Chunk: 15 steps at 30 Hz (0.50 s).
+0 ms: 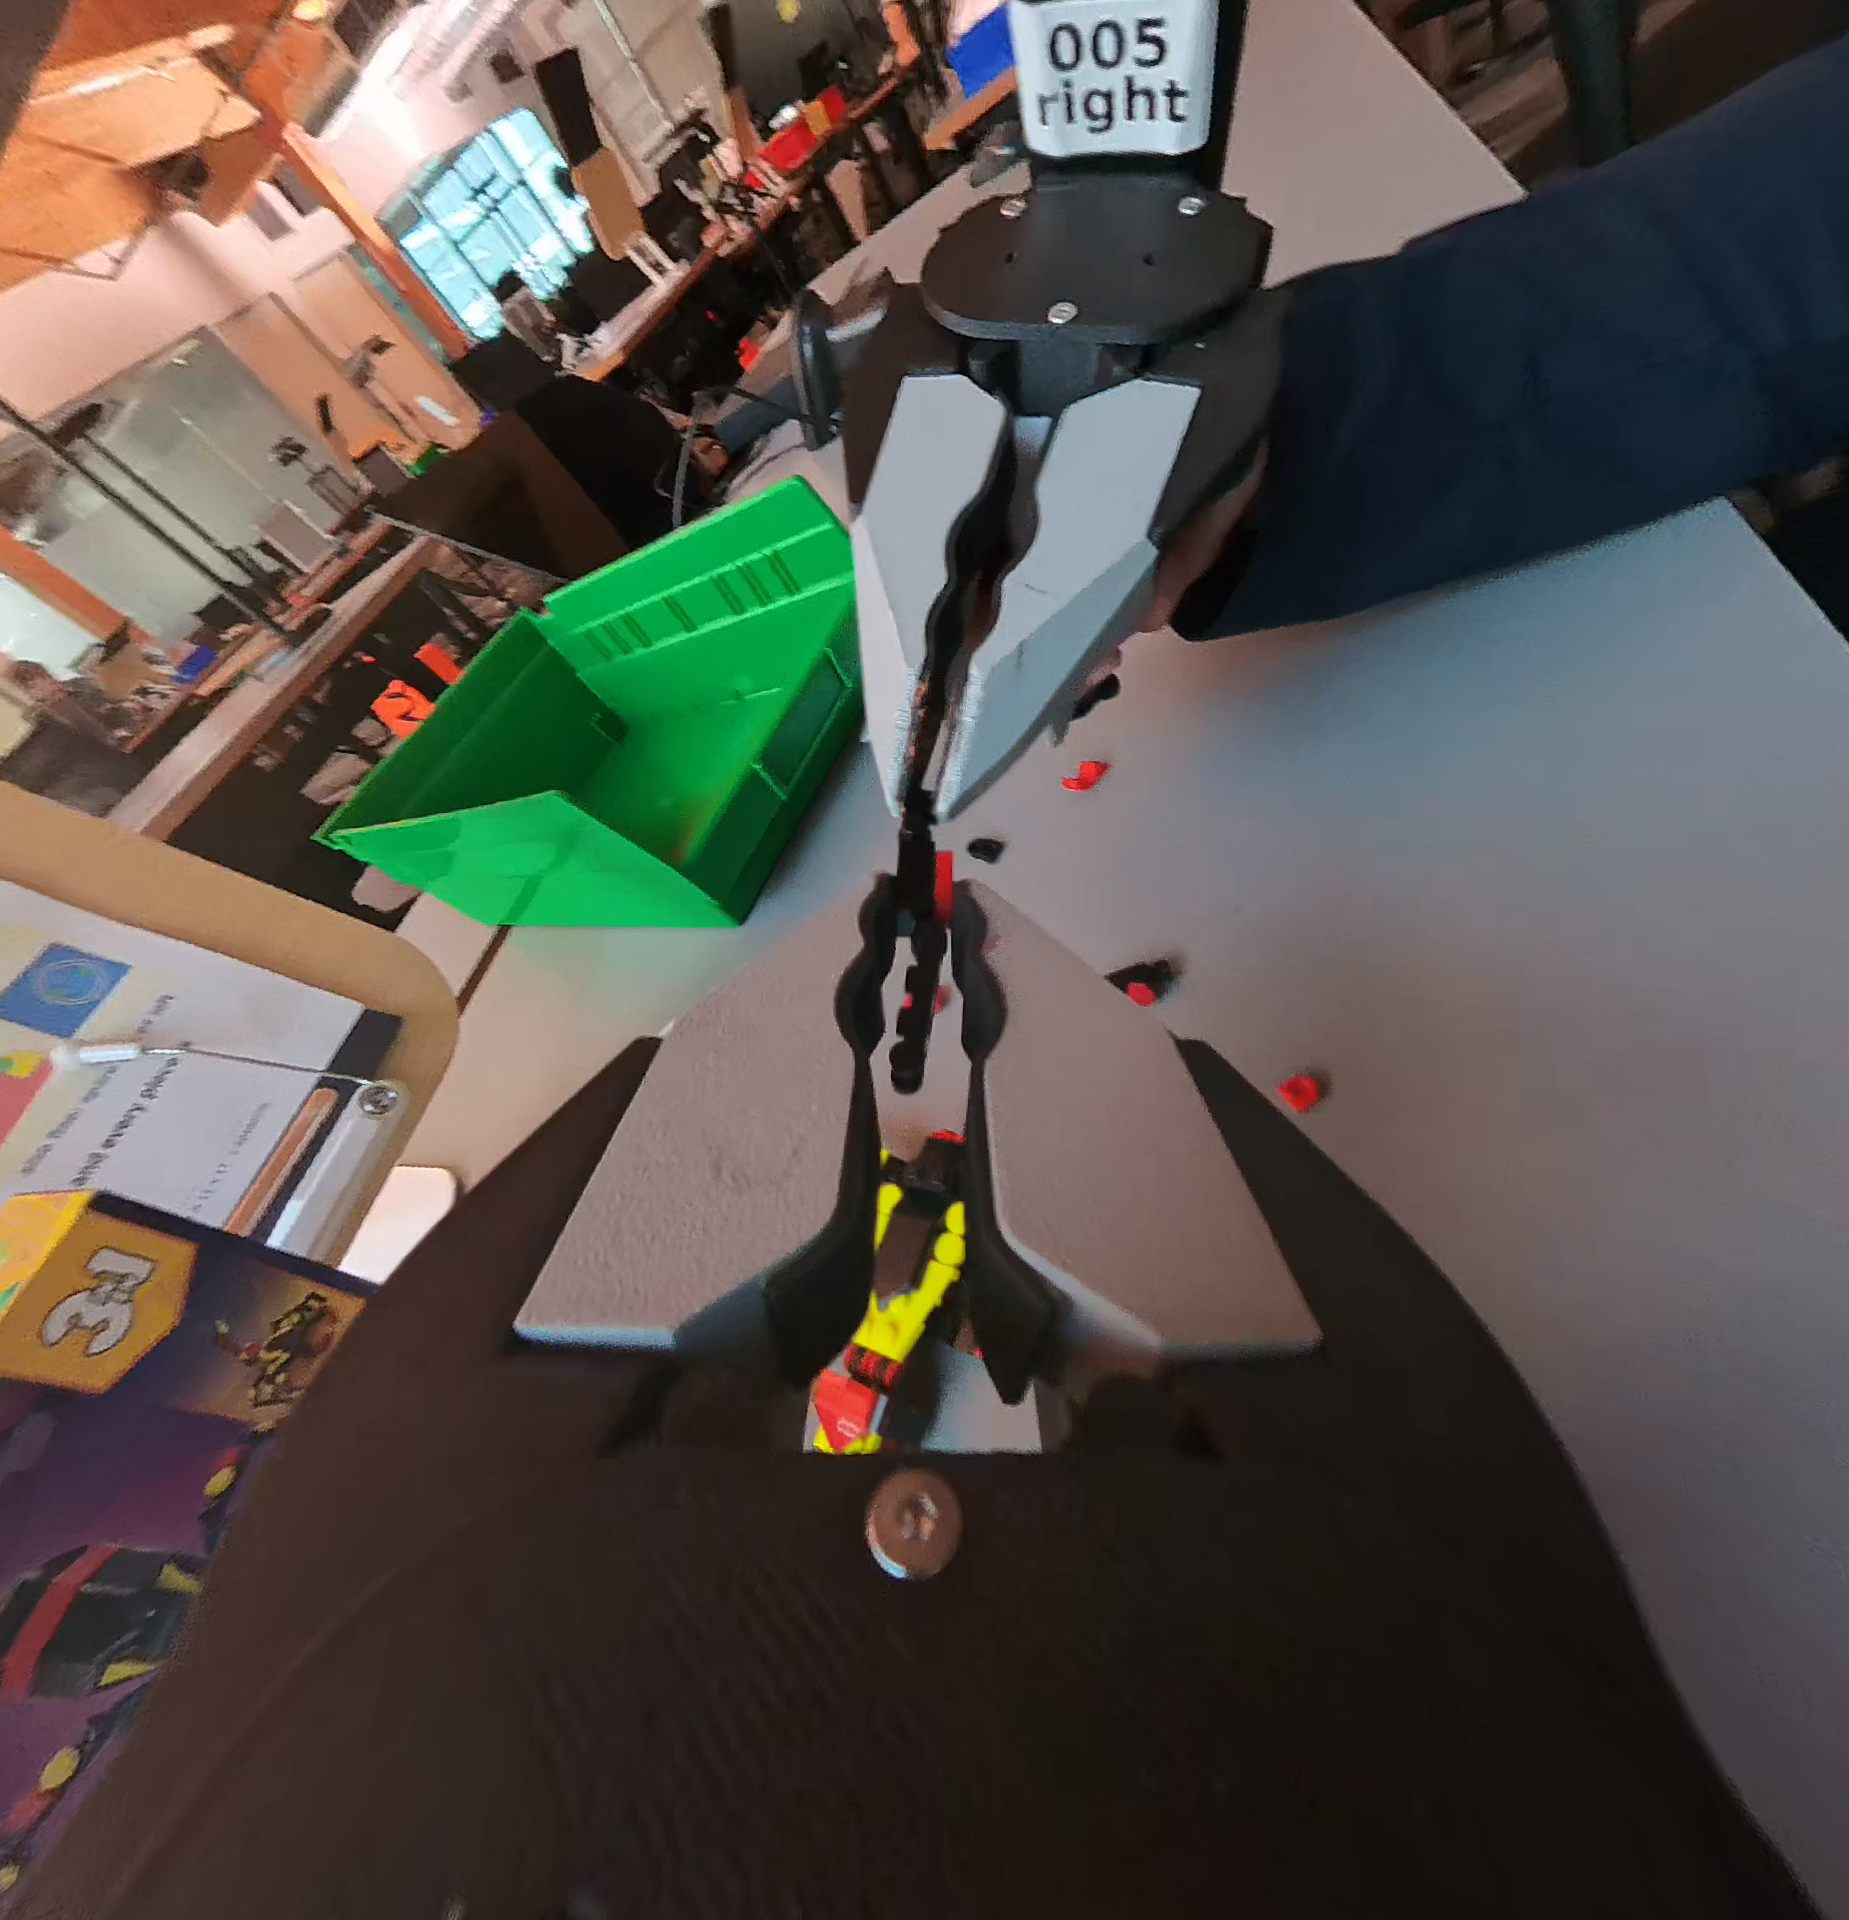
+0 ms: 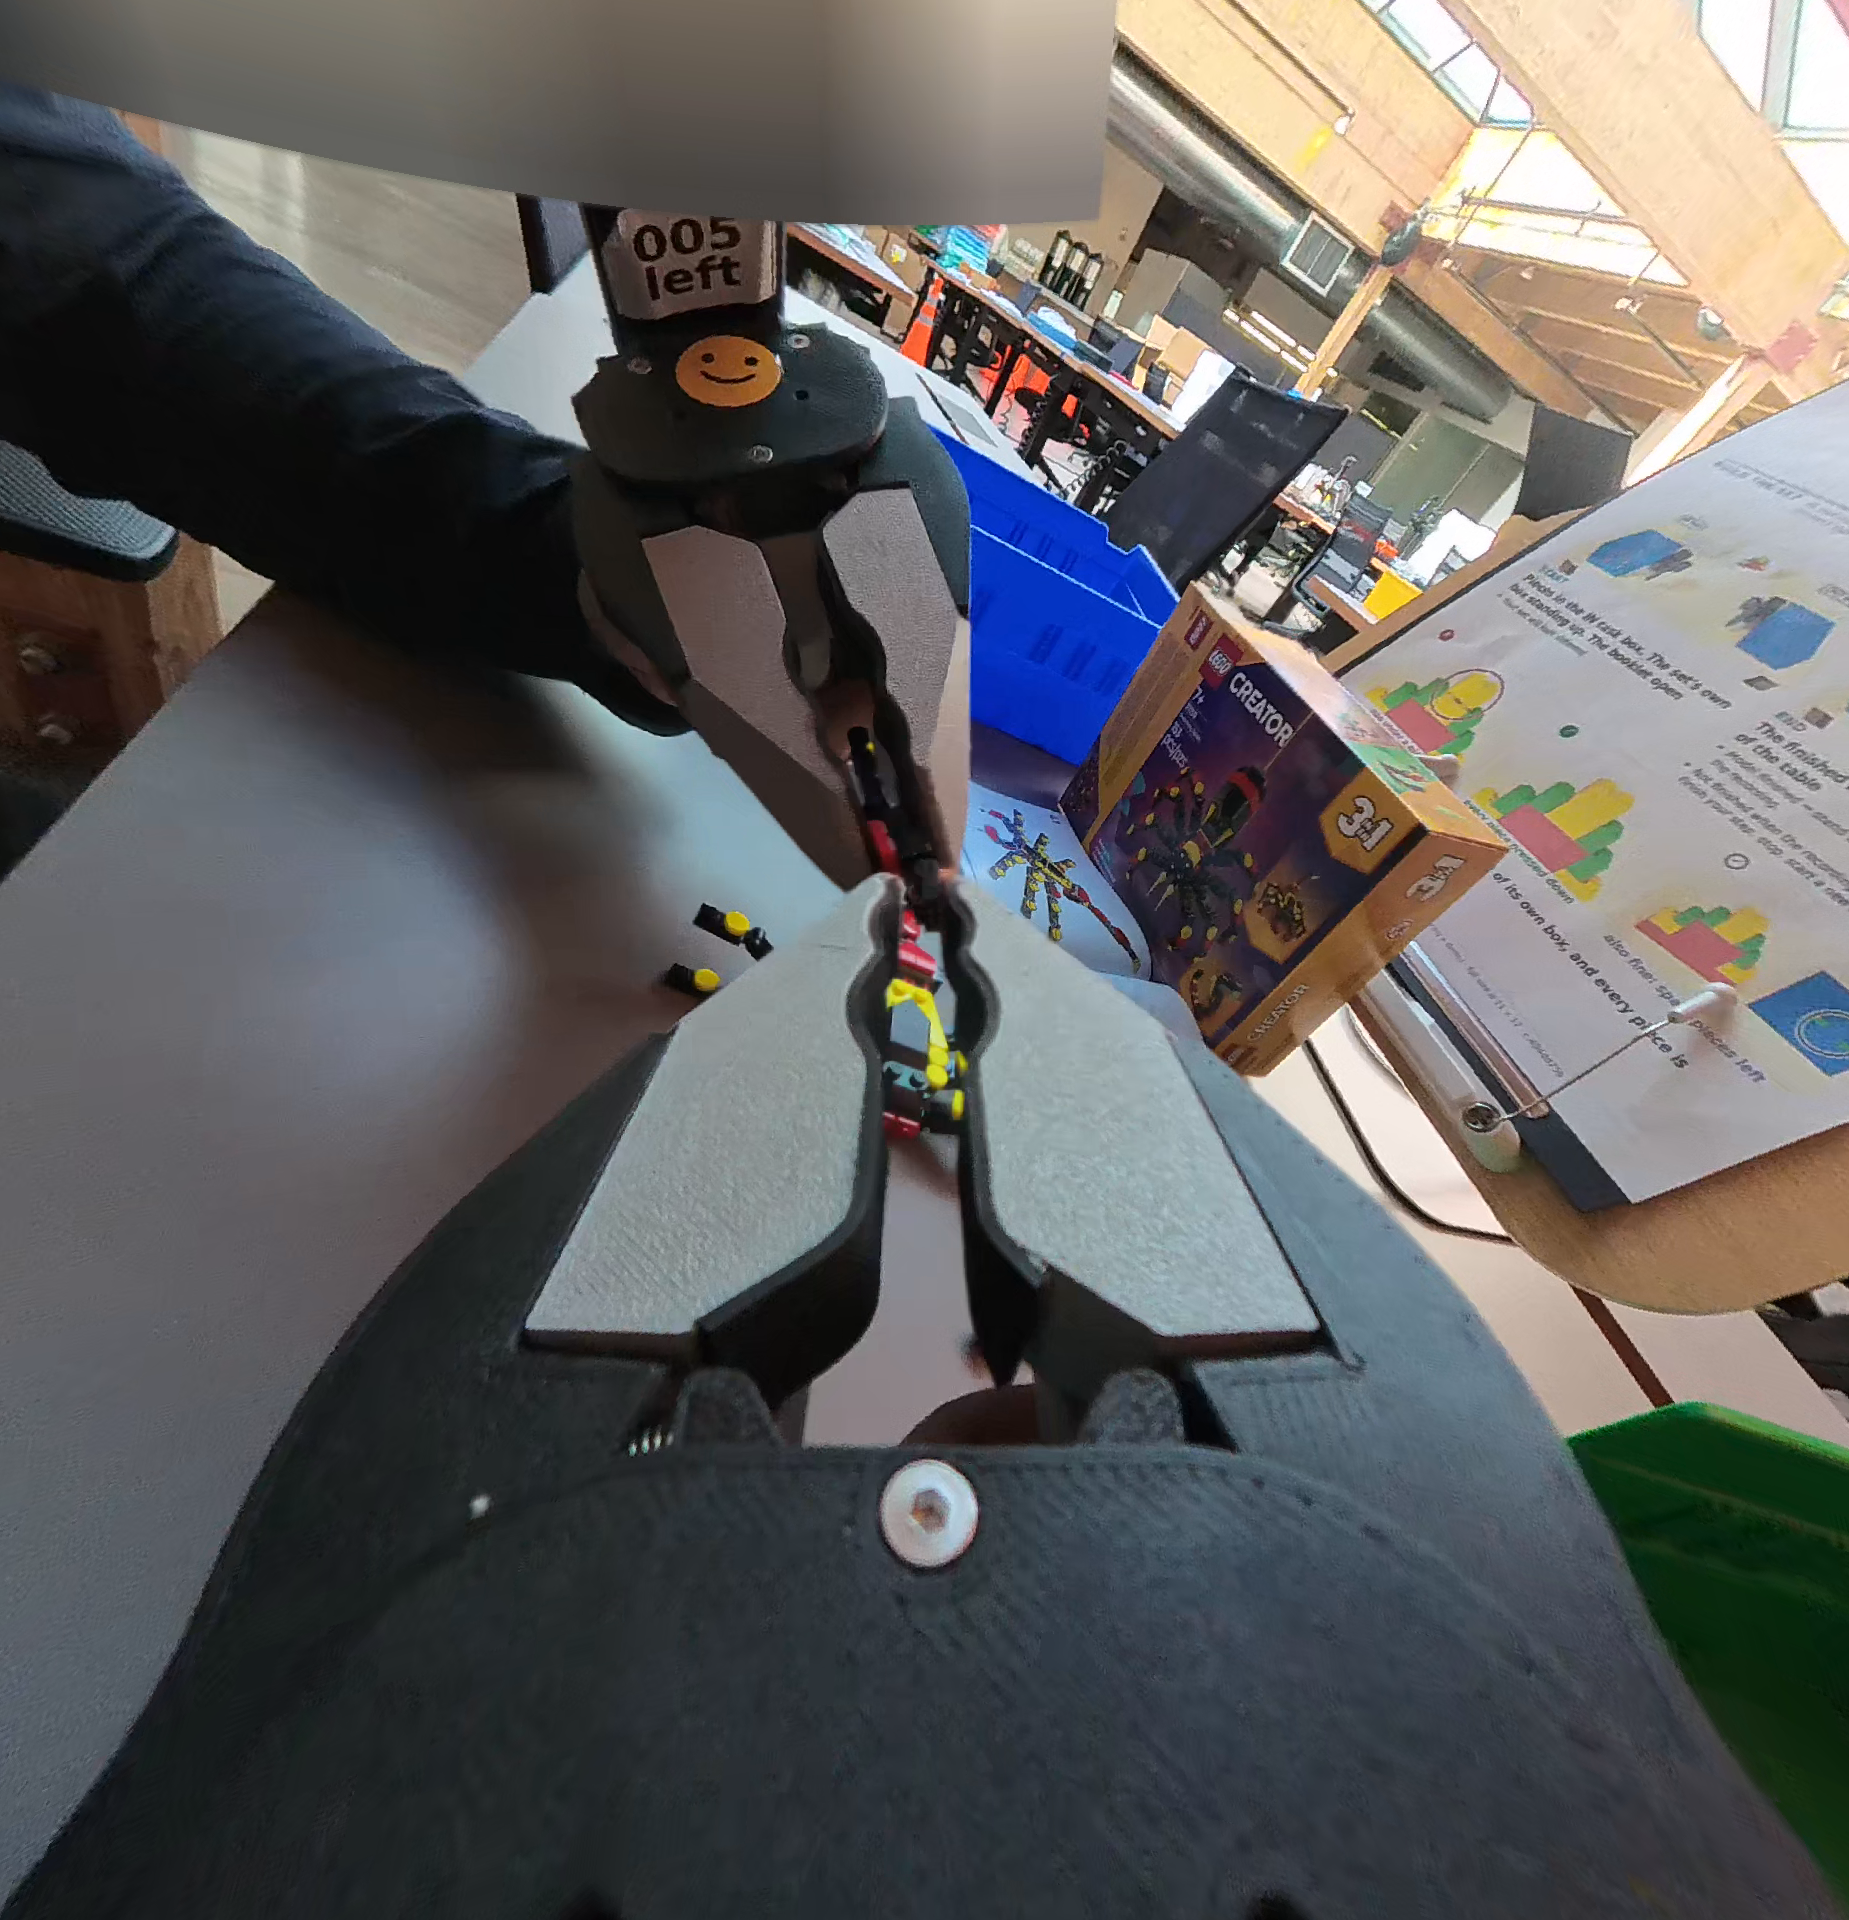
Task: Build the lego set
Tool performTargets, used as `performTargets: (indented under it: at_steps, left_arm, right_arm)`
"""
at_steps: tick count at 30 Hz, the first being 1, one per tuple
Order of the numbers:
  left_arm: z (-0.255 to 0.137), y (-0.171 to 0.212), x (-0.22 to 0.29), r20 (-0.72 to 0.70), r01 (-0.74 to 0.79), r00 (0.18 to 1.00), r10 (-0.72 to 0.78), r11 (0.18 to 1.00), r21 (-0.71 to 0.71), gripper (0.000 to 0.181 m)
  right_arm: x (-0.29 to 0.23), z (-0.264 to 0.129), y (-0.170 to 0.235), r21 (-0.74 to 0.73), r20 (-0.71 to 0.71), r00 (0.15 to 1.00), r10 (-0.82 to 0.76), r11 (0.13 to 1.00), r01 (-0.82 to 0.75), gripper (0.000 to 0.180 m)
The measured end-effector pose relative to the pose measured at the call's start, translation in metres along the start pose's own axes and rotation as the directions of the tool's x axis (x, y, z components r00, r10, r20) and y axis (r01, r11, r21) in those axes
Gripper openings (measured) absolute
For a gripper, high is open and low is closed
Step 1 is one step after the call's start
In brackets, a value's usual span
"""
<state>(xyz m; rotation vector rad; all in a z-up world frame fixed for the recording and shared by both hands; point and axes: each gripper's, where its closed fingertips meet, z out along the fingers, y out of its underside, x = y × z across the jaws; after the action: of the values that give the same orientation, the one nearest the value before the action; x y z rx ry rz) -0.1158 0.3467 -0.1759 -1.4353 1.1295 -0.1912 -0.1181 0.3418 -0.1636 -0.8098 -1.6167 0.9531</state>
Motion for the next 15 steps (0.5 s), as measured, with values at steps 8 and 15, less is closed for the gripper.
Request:
performTargets:
  at_steps: [8, 15]
  left_arm:
    - [-0.004, -0.003, -0.016, 0.098, 0.012, 0.995, -0.014, 1.000, 0.021, 0.007]
    - [-0.007, -0.012, -0.027, 0.227, -0.027, 0.974, 0.018, 0.999, 0.037, 0.006]
  right_arm:
    - [0.000, 0.007, -0.003, -0.005, -0.058, 0.997, -0.060, 0.998, 0.060, 0.031]
    - [0.011, 0.006, -0.016, 0.076, -0.104, 0.992, 0.072, 0.995, -0.064, 0.015]
